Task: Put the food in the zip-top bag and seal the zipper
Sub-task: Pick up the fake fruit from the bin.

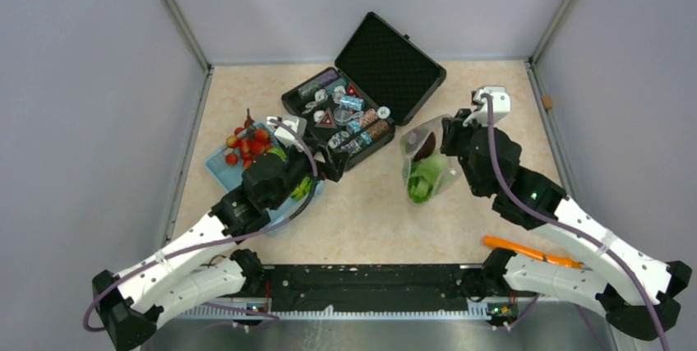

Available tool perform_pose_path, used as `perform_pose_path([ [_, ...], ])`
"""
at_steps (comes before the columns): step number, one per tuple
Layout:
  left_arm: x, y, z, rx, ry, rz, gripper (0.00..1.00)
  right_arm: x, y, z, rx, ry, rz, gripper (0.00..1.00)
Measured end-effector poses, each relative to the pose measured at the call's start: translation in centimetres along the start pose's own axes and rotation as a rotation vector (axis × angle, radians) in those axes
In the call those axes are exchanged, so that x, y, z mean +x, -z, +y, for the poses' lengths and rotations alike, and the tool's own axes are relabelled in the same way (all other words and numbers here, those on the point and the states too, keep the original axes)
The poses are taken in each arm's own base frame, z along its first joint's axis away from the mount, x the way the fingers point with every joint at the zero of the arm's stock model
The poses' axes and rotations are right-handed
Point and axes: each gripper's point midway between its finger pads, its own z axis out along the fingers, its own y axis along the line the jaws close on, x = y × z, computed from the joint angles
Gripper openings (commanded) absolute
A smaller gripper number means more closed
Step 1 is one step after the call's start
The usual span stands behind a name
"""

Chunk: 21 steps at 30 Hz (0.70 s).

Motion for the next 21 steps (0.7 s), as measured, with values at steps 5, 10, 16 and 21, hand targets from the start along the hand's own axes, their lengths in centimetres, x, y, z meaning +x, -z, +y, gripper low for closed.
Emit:
perform_pose_path([
  [5, 1.9, 0.0, 4.1, -0.215, 0.040, 0.047, 0.99, 1.5, -0.3, -0.4, 0.041, -0.042, 0.033, 0.01],
  [10, 3.4, 0.9, 9.1, -0.426, 0.125, 0.093, 0.99, 5.8, -0.6, 1.4, -0.041, -0.108, 0.132, 0.00],
  [16, 5.3, 3.2, 15.1, -0.624, 0.249, 0.105, 0.99, 7.6, -0.7, 2.7, -0.076, -0.154, 0.196, 0.00],
  [21, 7.4, 4.7, 17.0, -0.704, 0.264, 0.146, 0.99, 6.0, -0.1, 1.5, -0.043, -0.204, 0.136, 0.00],
])
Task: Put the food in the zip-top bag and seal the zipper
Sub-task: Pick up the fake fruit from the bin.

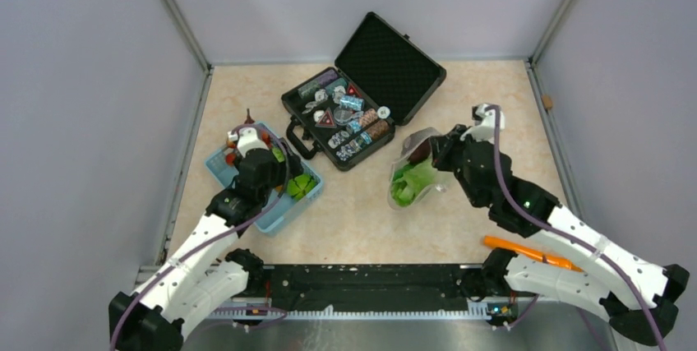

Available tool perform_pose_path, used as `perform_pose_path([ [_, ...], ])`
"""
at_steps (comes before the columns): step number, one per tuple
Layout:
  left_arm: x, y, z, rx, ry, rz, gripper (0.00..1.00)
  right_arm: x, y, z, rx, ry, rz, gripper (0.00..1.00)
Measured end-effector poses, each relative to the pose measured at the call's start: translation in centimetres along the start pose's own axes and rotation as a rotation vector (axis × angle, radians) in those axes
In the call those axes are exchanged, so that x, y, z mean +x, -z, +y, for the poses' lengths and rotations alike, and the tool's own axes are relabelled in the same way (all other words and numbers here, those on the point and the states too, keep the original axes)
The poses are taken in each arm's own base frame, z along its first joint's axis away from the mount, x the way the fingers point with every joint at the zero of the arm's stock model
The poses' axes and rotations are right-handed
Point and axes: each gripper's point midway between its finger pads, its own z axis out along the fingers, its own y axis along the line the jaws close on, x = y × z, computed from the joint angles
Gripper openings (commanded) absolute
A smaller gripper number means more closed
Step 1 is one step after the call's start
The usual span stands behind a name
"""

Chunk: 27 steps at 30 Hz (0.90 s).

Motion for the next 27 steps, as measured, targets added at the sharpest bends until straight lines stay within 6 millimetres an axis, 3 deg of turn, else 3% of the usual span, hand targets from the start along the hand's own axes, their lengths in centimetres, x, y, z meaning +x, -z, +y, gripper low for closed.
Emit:
perform_pose_path([
  [6, 2.3, -1.3, 1.1, -0.016, -0.025, 0.106, 0.99, -1.2, 1.0, -0.4, -0.012, -0.042, -0.048, 0.00],
  [11, 6.6, -2.8, 1.7, -0.036, -0.050, 0.297, 0.98, 0.8, -0.2, 0.1, -0.007, -0.007, 0.015, 0.00],
  [14, 8.1, -2.7, 2.0, -0.045, -0.059, 0.372, 0.94, 1.6, -0.6, 0.2, -0.005, 0.010, 0.042, 0.00],
  [18, 8.5, -2.4, 1.8, -0.030, -0.055, 0.395, 0.91, 1.6, -0.6, 0.3, -0.011, 0.008, 0.043, 0.00],
  [23, 8.6, -2.0, 1.1, 0.010, -0.046, 0.414, 0.95, 1.7, -0.6, 0.5, -0.023, 0.007, 0.050, 0.00],
  [27, 9.4, -2.1, 1.1, 0.013, -0.047, 0.449, 0.85, 1.8, -0.5, 1.1, -0.053, 0.007, 0.058, 0.00],
])
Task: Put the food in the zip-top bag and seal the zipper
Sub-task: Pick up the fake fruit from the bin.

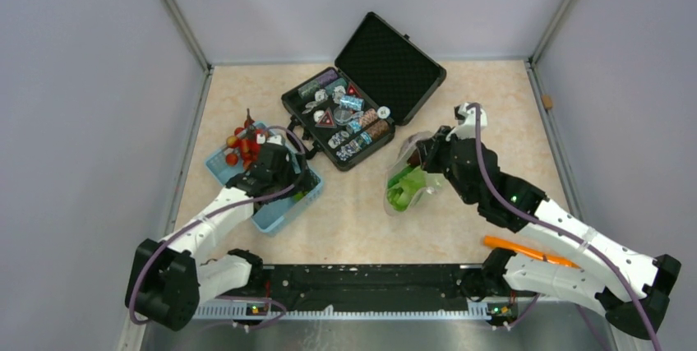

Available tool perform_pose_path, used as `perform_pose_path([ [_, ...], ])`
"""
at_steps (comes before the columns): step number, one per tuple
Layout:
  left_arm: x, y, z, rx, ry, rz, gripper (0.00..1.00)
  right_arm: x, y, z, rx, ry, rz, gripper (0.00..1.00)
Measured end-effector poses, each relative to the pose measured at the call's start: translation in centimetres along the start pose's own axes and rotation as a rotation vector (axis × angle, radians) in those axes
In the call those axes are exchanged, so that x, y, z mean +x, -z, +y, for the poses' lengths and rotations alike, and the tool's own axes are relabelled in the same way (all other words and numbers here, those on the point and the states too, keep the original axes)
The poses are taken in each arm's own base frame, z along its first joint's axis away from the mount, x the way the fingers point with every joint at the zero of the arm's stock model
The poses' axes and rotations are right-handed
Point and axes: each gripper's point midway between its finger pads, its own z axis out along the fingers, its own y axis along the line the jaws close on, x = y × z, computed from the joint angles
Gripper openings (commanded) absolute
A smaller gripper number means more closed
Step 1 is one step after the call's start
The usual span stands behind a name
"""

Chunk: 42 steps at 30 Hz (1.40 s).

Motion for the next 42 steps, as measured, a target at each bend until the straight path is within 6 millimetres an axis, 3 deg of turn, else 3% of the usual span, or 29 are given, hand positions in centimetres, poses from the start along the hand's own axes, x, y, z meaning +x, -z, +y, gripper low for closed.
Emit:
perform_pose_path([
  [4, 0.8, -0.6, -0.2, 0.010, 0.001, 0.047, 0.67, -0.2, 0.1, 1.5, -0.074, 0.001, 0.004, 0.00],
  [8, 0.7, -0.6, -0.6, 0.032, 0.002, 0.046, 0.66, -0.3, 0.2, 2.3, -0.117, 0.005, 0.007, 0.00],
  [14, -0.2, 0.2, -1.1, 0.054, 0.006, 0.000, 0.54, -0.3, 0.2, 2.4, -0.125, 0.006, 0.009, 0.00],
  [23, -2.1, 2.3, -1.5, 0.113, 0.025, -0.147, 0.49, -0.3, 0.2, 2.5, -0.128, 0.004, 0.007, 0.00],
  [30, -2.7, 2.8, -1.2, 0.105, 0.043, -0.195, 0.47, -0.2, 0.0, 2.4, -0.119, 0.008, 0.010, 0.00],
  [37, -2.8, 4.2, -4.5, 0.284, -0.008, -0.184, 0.47, 1.2, -1.1, 1.7, -0.049, 0.063, 0.052, 0.00],
  [42, -3.5, 7.0, -8.2, 0.488, -0.069, -0.200, 0.48, 1.3, -1.2, 1.8, -0.056, 0.072, 0.058, 0.00],
])
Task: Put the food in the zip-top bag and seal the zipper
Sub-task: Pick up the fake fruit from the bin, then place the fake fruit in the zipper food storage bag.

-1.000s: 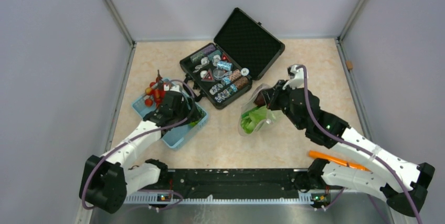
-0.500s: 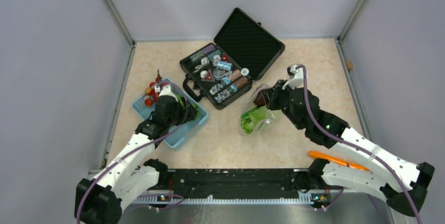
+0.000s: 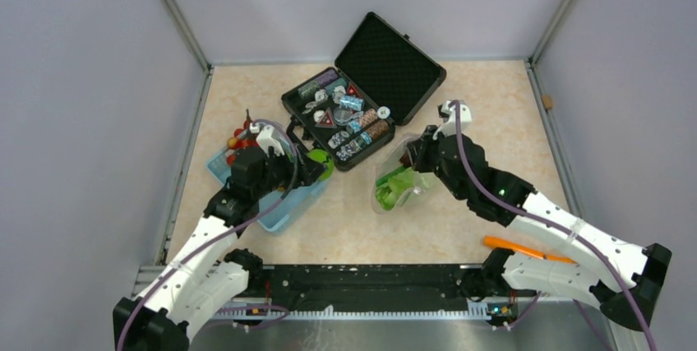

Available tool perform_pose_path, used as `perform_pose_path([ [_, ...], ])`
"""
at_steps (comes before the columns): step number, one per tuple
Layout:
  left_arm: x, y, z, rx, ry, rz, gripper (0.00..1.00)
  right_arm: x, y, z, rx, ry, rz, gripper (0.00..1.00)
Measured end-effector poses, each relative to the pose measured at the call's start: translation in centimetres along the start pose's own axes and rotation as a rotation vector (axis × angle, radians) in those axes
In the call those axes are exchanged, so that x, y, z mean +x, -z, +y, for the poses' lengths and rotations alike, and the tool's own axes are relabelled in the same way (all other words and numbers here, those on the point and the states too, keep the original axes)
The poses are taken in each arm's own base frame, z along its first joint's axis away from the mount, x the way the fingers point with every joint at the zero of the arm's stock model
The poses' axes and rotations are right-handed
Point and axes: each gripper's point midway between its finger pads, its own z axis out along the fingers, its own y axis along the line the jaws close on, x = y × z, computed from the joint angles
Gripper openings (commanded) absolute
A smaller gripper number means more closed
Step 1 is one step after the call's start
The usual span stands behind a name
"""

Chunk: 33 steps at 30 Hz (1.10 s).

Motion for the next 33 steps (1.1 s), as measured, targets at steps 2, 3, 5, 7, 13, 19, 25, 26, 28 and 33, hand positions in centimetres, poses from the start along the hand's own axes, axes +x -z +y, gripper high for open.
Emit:
perform_pose_path([
  [2, -0.6, 0.4, -1.5, 0.066, -0.017, -0.011, 0.47, 0.1, 0.0, 0.1, -0.005, 0.003, 0.004, 0.00],
  [3, -0.9, 0.6, -2.2, 0.098, -0.025, -0.016, 0.48, 0.2, -0.1, 0.2, -0.007, 0.005, 0.007, 0.00],
  [5, -1.3, 1.0, -3.5, 0.153, -0.042, -0.025, 0.48, 0.4, -0.2, 0.3, -0.014, 0.009, 0.013, 0.00],
  [7, -1.5, 1.4, -4.6, 0.209, -0.058, -0.022, 0.47, 0.5, -0.3, 0.5, -0.021, 0.009, 0.019, 0.00],
  [13, -0.9, 2.1, -6.8, 0.335, -0.097, 0.020, 0.46, 0.5, -0.3, 0.9, -0.036, 0.000, 0.019, 0.00],
  [19, -0.3, 3.0, -9.4, 0.462, -0.143, 0.044, 0.46, 0.8, -0.9, 1.6, -0.058, -0.008, 0.029, 0.00],
  [25, 1.3, 4.2, -14.1, 0.587, -0.255, 0.093, 0.45, 2.7, -2.1, 2.5, -0.081, 0.003, 0.090, 0.00],
  [26, 1.4, 4.4, -14.9, 0.601, -0.276, 0.099, 0.45, 2.9, -2.2, 2.6, -0.085, 0.003, 0.098, 0.00],
  [28, 1.5, 4.4, -16.3, 0.627, -0.307, 0.107, 0.45, 3.2, -2.3, 2.8, -0.093, 0.002, 0.109, 0.00],
  [33, 2.5, 2.7, -16.6, 0.608, -0.319, 0.134, 0.44, 3.2, -2.2, 3.2, -0.115, -0.002, 0.116, 0.00],
])
